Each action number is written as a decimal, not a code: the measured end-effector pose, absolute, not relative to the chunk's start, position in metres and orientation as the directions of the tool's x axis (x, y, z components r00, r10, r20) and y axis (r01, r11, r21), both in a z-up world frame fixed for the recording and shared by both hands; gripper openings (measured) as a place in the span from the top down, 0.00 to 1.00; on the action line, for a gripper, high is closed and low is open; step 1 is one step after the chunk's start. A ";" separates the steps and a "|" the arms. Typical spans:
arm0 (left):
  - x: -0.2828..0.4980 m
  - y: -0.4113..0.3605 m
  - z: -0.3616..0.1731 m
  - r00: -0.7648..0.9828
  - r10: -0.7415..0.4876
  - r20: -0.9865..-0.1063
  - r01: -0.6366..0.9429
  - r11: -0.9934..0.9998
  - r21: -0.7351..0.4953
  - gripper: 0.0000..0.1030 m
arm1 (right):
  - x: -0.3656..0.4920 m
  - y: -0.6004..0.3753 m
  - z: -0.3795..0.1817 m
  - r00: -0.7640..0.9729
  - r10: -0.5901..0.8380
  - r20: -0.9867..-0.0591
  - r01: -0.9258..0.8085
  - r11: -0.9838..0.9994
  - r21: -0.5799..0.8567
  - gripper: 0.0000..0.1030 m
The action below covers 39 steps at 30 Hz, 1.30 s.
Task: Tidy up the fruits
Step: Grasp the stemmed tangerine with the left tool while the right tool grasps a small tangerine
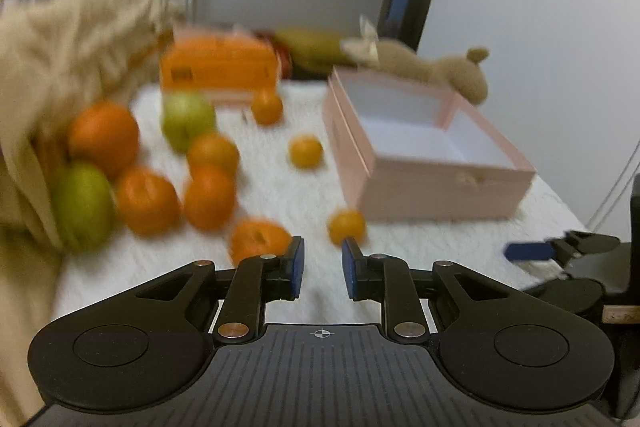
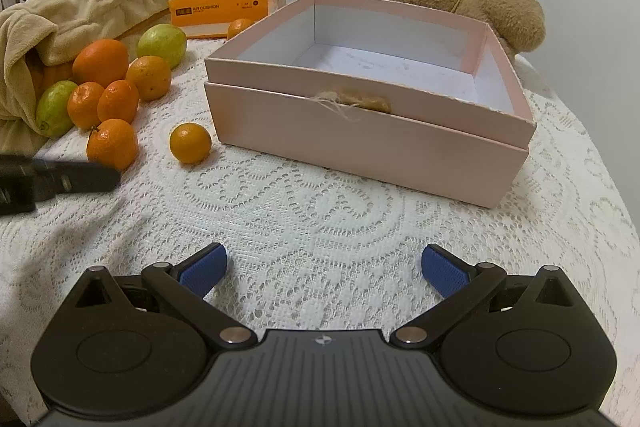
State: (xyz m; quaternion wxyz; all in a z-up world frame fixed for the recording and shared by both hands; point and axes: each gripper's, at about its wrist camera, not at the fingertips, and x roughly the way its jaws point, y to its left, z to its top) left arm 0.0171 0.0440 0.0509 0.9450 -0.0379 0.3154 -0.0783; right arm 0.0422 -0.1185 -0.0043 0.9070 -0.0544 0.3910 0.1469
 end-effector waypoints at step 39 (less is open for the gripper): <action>0.031 0.089 0.042 0.782 -0.149 -0.605 0.051 0.983 -0.177 0.51 | 0.031 -0.073 0.028 0.749 0.272 -0.604 -0.398 0.913 -0.083 0.36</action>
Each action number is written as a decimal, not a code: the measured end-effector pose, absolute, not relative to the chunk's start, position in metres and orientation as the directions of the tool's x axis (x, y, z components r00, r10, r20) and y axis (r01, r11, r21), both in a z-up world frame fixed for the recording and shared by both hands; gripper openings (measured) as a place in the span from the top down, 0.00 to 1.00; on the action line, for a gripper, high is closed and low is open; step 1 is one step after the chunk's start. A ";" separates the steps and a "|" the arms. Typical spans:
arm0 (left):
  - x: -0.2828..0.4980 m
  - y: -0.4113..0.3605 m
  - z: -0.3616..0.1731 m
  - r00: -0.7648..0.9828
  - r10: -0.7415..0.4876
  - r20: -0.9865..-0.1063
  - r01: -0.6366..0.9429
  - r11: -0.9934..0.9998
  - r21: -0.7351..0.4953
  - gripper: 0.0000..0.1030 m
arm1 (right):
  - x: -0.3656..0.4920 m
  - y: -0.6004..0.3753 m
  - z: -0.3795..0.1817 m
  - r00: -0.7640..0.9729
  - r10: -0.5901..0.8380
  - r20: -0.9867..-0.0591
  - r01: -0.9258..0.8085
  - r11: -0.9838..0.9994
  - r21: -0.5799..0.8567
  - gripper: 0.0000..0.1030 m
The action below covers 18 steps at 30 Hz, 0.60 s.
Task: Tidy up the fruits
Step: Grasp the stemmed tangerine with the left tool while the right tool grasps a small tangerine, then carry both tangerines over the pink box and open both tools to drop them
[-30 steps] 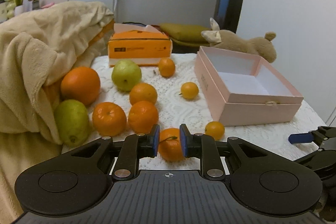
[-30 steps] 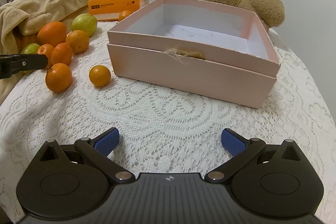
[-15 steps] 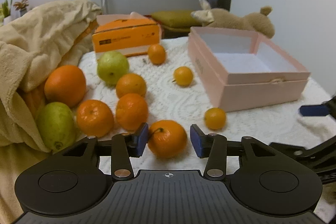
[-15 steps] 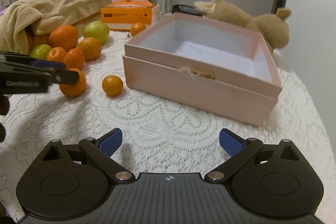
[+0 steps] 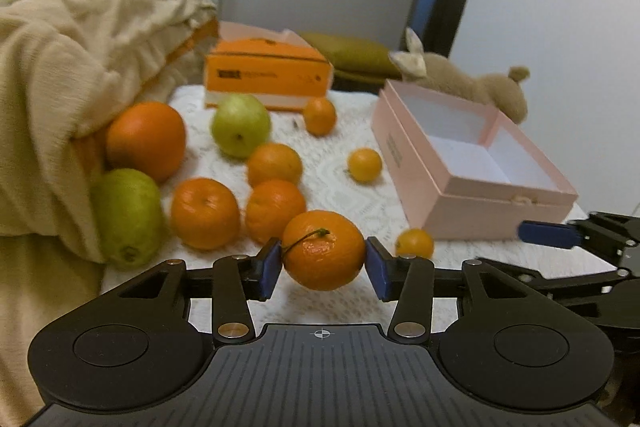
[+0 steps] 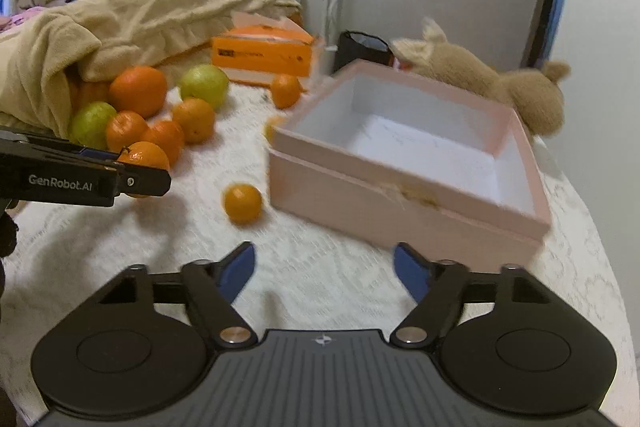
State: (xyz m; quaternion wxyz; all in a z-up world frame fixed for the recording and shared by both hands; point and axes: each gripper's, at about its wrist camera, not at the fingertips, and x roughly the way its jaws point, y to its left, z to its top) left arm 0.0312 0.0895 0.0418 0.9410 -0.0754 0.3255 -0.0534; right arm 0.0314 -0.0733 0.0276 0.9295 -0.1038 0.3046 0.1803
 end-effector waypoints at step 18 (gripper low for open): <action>0.030 0.093 0.042 0.774 -0.133 -0.619 0.033 0.985 -0.170 0.51 | 0.066 -0.029 0.009 0.728 0.222 -0.649 -0.396 0.908 -0.134 0.72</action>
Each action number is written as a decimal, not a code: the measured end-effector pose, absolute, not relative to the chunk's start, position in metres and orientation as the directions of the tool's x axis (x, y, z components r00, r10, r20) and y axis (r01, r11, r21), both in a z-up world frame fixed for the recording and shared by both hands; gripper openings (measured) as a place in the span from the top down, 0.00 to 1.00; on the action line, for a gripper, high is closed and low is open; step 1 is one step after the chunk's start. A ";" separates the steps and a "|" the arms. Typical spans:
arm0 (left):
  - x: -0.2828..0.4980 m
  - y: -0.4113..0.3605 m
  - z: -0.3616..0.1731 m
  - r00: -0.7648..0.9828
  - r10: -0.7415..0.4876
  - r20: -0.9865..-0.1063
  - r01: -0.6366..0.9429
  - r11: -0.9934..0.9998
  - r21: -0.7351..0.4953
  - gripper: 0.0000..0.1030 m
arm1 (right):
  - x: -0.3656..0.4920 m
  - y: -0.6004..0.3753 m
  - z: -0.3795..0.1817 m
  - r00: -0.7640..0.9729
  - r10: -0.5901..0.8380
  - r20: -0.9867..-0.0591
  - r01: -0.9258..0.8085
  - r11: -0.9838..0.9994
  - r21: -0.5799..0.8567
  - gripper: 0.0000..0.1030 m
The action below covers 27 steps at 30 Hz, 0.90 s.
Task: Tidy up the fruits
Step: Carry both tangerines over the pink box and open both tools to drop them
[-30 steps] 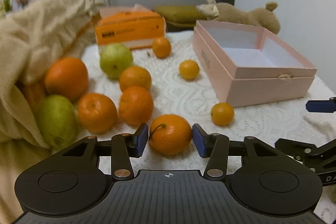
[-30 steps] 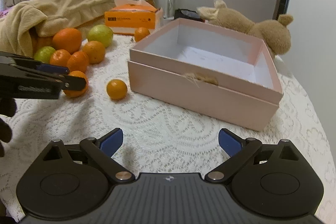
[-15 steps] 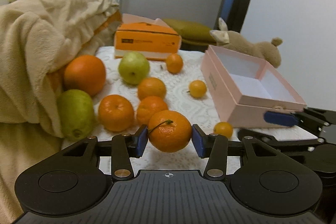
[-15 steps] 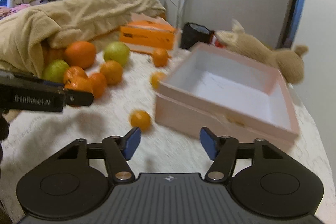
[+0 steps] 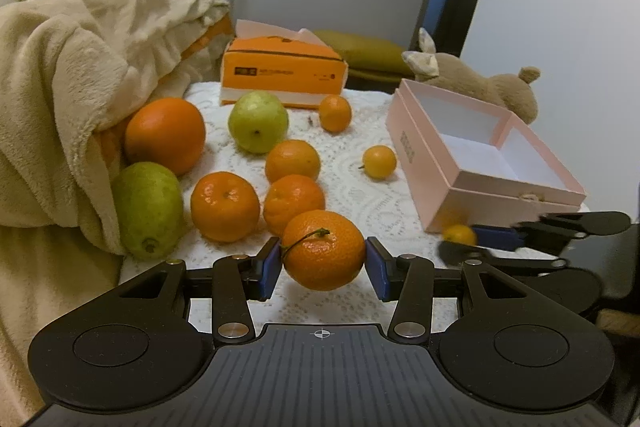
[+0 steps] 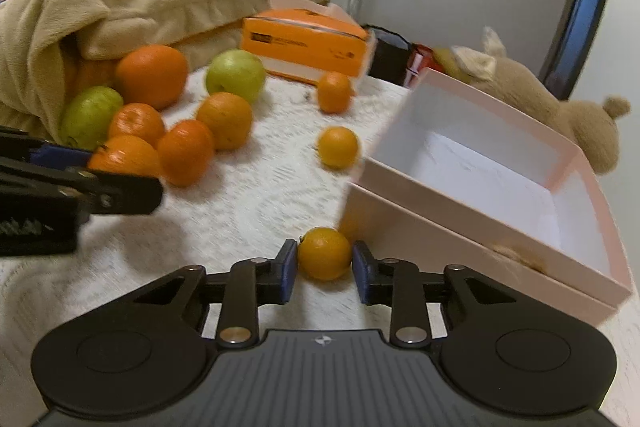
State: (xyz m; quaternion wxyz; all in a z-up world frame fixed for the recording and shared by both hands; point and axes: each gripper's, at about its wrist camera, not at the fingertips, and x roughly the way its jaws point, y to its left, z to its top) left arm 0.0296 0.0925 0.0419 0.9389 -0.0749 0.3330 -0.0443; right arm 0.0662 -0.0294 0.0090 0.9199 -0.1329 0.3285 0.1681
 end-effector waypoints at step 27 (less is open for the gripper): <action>0.193 -0.028 0.077 0.707 -0.393 -0.588 0.348 0.917 -0.194 0.52 | 0.135 -0.197 0.057 0.759 0.198 -0.620 -0.176 0.980 0.097 0.53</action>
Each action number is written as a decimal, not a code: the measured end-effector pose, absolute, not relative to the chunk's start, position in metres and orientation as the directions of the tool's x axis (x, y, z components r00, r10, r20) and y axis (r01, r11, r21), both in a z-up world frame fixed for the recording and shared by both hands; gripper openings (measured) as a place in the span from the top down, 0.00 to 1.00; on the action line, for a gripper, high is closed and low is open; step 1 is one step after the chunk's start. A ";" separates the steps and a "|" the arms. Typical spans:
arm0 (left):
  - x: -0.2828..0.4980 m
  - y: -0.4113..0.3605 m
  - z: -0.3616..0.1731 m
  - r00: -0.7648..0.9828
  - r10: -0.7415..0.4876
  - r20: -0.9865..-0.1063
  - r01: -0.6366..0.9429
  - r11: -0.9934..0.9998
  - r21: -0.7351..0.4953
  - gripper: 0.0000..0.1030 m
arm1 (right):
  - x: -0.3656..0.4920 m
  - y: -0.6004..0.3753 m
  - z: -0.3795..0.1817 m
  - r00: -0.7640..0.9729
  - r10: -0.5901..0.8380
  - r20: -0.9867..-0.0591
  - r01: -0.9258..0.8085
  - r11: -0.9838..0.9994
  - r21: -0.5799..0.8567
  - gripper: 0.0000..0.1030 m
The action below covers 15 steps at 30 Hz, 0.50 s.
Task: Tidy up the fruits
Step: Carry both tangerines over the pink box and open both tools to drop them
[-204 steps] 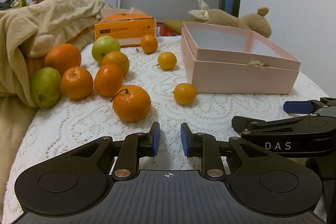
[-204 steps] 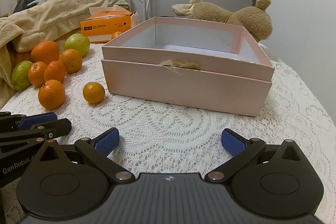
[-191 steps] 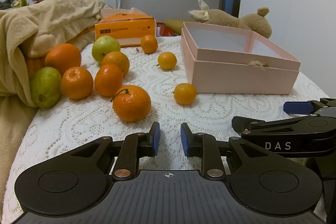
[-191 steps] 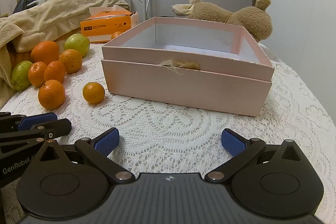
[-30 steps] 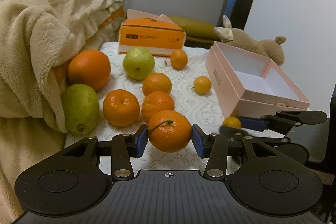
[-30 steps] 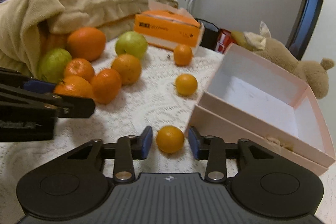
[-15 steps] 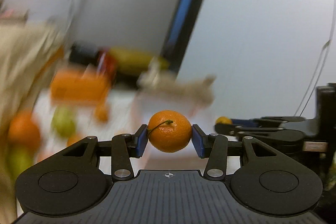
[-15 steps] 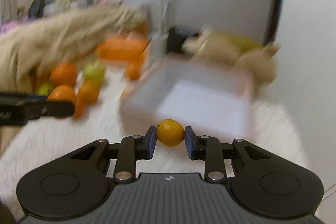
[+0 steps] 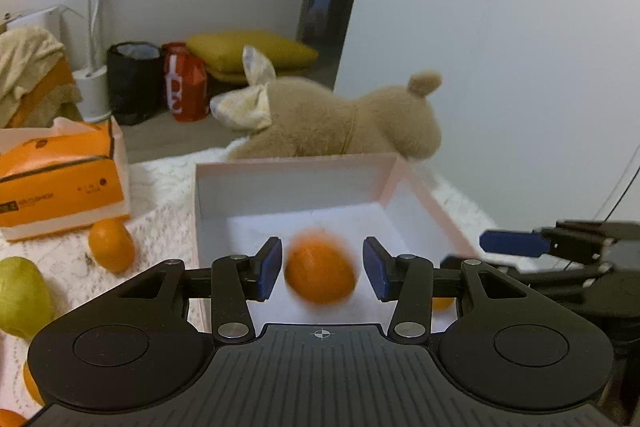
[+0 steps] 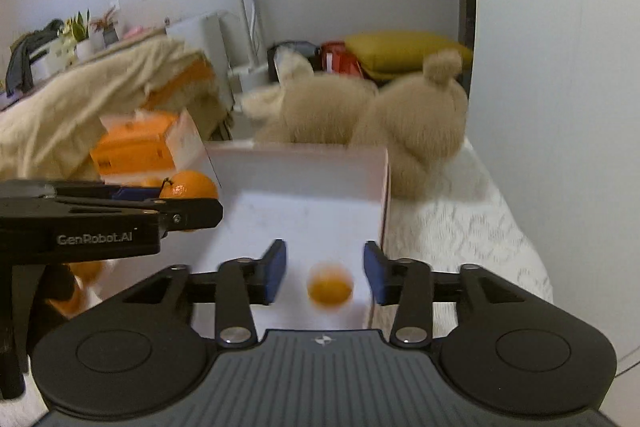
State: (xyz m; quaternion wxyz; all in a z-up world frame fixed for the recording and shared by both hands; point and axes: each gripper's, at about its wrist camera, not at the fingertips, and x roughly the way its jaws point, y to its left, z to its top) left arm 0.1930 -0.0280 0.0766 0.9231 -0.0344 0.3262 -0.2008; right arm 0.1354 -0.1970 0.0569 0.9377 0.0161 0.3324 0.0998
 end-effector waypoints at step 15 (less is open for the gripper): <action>0.163 0.014 0.058 0.712 -0.341 -0.613 0.166 0.931 -0.326 0.54 | 0.125 -0.230 0.035 0.782 0.076 -0.618 -0.096 0.995 0.002 0.43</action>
